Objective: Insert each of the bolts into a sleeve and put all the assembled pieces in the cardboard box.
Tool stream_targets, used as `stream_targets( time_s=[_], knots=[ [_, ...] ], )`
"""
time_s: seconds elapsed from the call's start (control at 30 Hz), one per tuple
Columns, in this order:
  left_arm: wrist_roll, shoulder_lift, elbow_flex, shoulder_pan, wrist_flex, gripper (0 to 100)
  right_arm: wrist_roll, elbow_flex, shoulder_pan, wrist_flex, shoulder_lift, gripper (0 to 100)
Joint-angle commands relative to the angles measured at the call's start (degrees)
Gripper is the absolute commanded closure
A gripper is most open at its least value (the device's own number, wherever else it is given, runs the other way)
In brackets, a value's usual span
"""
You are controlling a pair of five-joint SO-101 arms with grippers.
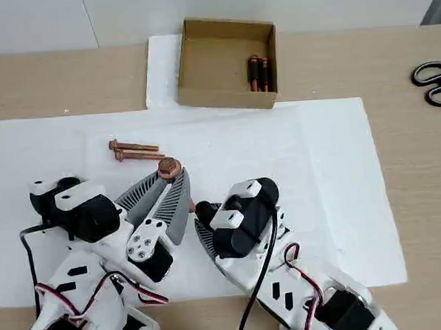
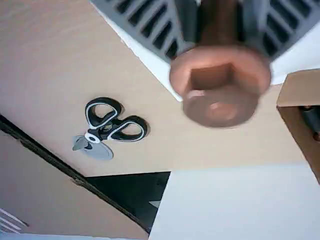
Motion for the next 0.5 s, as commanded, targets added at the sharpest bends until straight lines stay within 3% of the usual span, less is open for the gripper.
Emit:
stream_targets(
  time_s=[0.0,0.47],
  knots=[
    [-0.1,-0.1,-0.2,0.0,-1.8,100,0.4,-0.4,0.6,-1.0,-0.5,99.5],
    [2.8,3.5,0.9,0.0,-3.6,100,0.6,-0.5,-2.2,-3.0,-0.3,99.5]
  ],
)
